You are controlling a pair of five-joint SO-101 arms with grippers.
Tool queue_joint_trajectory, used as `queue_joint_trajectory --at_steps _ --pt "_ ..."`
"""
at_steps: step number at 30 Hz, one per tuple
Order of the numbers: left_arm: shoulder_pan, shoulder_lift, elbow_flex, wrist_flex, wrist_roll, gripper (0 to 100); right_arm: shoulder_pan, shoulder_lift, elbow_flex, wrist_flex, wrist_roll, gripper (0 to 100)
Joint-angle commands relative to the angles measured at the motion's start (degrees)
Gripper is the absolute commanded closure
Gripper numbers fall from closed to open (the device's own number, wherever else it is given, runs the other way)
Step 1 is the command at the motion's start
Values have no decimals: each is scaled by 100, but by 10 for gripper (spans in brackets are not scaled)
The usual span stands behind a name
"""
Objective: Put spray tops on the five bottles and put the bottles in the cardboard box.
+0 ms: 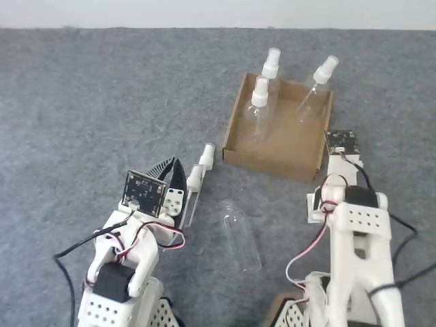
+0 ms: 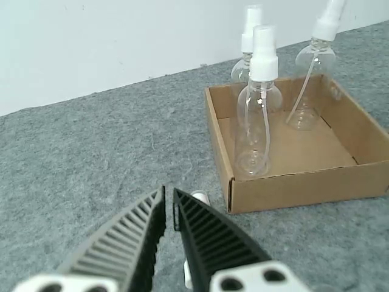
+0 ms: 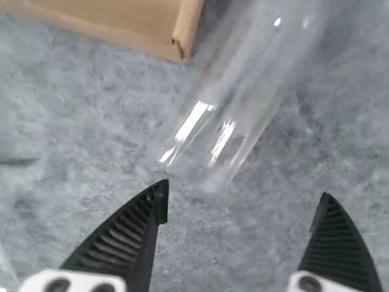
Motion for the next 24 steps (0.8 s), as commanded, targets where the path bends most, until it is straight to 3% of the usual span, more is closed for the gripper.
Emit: queue_joint_trajectory --at_steps 1,6,11,17,24 --pt "-9 -97 -48 -149 9 989 22 145 -158 -145 70 746" --pt "-18 -97 -48 -149 9 989 -470 -119 -1073 734 18 726" --pt "-26 -97 -48 -149 0 989 -2308 -127 -1908 1525 -668 707" --pt "-26 -97 -48 -149 -18 989 -4224 418 -2321 1490 -1099 703" --pt "-26 -97 -48 -149 -26 989 -5068 1226 -2374 725 -1486 703"
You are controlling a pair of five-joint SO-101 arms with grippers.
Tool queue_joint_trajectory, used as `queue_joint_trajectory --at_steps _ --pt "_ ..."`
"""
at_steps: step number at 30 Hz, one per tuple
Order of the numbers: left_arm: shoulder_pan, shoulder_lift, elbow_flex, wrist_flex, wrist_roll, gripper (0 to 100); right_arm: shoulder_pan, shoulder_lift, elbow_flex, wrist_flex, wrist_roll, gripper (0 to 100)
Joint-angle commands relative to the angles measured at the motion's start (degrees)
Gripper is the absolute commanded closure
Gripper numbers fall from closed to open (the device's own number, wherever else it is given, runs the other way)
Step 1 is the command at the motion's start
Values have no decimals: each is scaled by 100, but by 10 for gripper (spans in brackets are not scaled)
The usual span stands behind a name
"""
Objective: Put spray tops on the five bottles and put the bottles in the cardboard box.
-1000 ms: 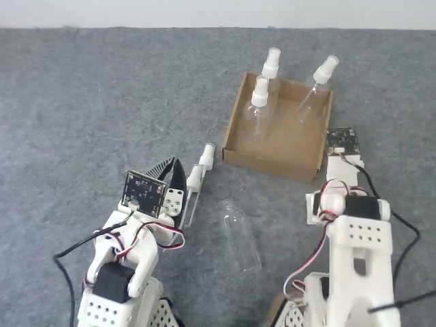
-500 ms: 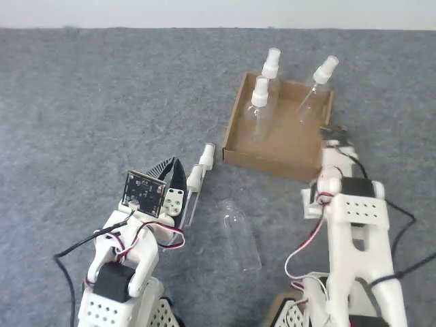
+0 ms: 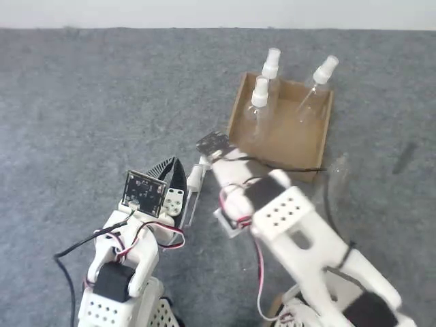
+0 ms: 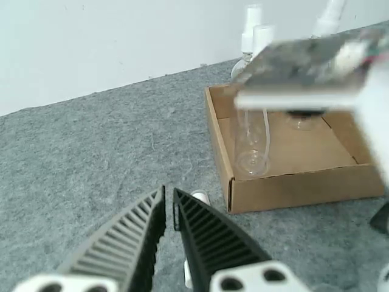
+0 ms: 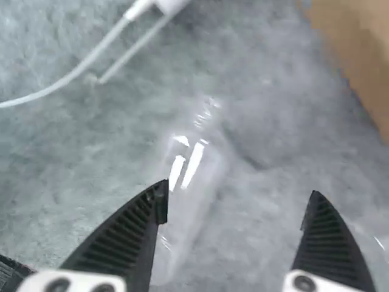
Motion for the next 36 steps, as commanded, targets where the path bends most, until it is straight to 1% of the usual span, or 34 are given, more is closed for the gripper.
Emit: queue_joint_trajectory --at_steps 1,5,10,16,18,21,23,25,28,30,33,36 --pt "-35 -97 -48 -149 -26 989 -251 224 -378 -426 -536 703" --pt "-35 -97 -48 -149 -26 989 -382 541 -369 -585 -1064 704" --pt "-35 -97 -48 -149 -26 989 -453 1051 -360 -593 -1407 705" --pt "-35 -97 -48 -149 -26 989 -356 1613 -360 -593 -1451 714" --pt "-35 -97 -48 -149 -26 989 -259 1745 -360 -593 -1451 761" --pt "-35 -97 -40 -149 -26 989 -75 1815 -360 -593 -1415 874" --pt "-35 -97 -40 -149 -26 989 84 1798 -360 -558 -1073 942" --pt "-35 -97 -40 -149 -18 989 330 1798 -360 -541 -501 984" --pt "-26 -97 -40 -149 0 989 971 1754 -422 -532 325 969" --pt "-26 -79 -40 -149 0 989 1367 1587 -527 -391 738 961" --pt "-26 -70 -40 -149 9 989 1798 1103 -870 242 1090 969" --pt "-26 -70 -57 -149 9 989 2062 418 -1231 980 1336 975"
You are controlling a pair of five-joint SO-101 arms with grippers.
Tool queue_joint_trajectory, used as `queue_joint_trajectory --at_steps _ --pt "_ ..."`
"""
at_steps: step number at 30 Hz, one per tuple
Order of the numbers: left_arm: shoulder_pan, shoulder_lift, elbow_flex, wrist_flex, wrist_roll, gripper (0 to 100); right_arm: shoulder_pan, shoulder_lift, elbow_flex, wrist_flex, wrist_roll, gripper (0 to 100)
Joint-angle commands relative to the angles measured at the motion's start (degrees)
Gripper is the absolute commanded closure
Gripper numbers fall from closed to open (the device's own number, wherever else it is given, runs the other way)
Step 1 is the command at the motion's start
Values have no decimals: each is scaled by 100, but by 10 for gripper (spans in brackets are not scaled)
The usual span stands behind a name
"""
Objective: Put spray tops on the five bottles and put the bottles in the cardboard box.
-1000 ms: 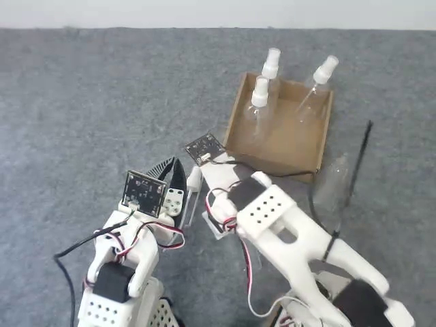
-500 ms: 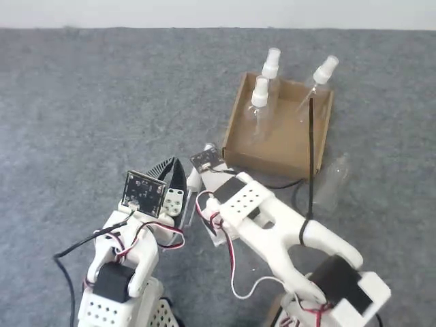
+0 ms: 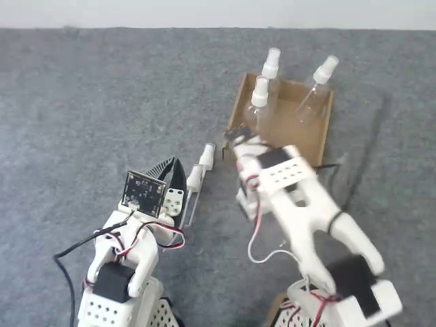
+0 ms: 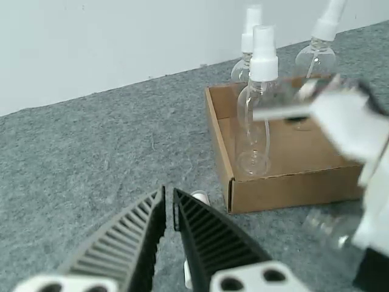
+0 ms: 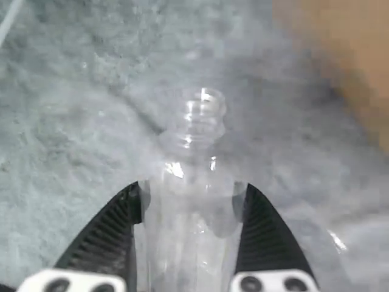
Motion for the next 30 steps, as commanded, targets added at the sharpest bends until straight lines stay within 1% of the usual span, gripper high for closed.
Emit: queue_joint_trajectory --at_steps 1,3,5,8,10,14,17,20,25,27,30 --pt "-26 -62 -66 -149 9 989 356 -1103 -703 901 457 976" --pt "-26 -62 -75 -149 9 989 576 -1587 -914 1358 782 975" --pt "-26 -53 -84 -141 18 989 963 -1965 -1064 1710 1064 972" --pt "18 -53 -84 -114 18 989 1903 -2308 -1090 1851 1380 971" --pt "18 -26 -145 -97 18 989 2607 -2316 -1090 1842 1802 971" --pt "26 519 -391 -79 18 989 4004 -2114 -1055 1341 2532 971" --pt "26 1371 -637 -343 -9 988 4760 -1727 -897 699 2927 971" --pt "18 2497 -919 -703 -18 988 5156 -1174 -580 48 3147 971" --pt "-9 4615 -1815 -853 -26 976 5543 -295 -237 -1086 3253 971" --pt "0 5451 -2211 -888 -26 930 5622 -4 -185 -1385 3262 971" --pt "-26 6725 -2782 -1037 -53 851 5648 312 -185 -1560 3297 971"
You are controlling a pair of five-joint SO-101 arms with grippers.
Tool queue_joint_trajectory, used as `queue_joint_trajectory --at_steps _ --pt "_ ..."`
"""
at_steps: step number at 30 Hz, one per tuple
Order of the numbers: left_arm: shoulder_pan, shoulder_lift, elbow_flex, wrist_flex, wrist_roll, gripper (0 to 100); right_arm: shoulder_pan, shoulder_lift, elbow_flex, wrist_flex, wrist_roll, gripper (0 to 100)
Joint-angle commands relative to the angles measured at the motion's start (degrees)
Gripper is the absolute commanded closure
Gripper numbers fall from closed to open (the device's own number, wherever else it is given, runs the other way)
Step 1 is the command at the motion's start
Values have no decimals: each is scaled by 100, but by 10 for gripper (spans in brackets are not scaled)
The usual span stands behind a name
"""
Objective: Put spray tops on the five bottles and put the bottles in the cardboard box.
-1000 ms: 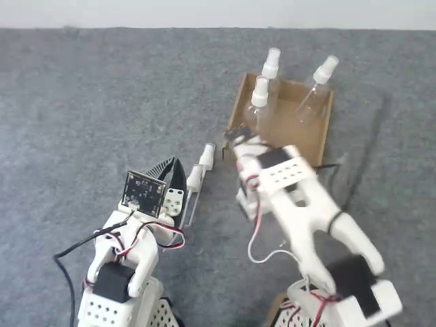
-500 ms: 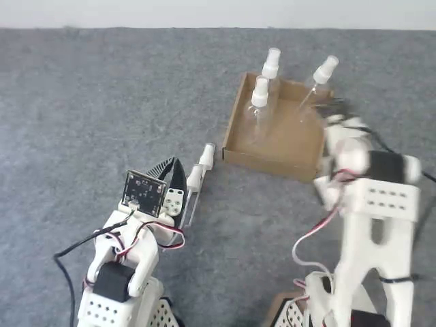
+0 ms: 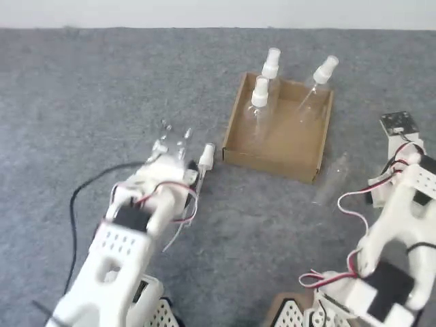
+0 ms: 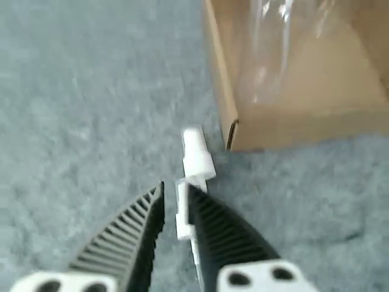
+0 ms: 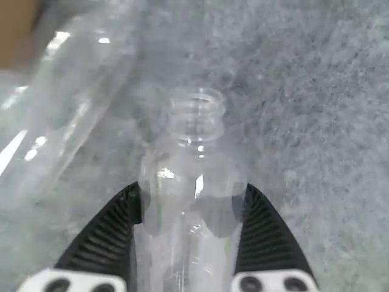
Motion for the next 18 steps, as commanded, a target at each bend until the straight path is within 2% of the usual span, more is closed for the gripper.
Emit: queue_joint_trajectory --at_steps 1,8,13,18 --pt "-26 1688 -936 -220 -176 839 84 154 -53 -259 141 971" --pt "-123 3842 -2097 -185 -422 837 75 444 -53 -286 343 970" --pt "-396 4273 -2519 149 -413 840 75 444 -53 -286 343 970" --pt "-571 4369 -2589 149 -422 893 75 444 -53 -286 343 970"
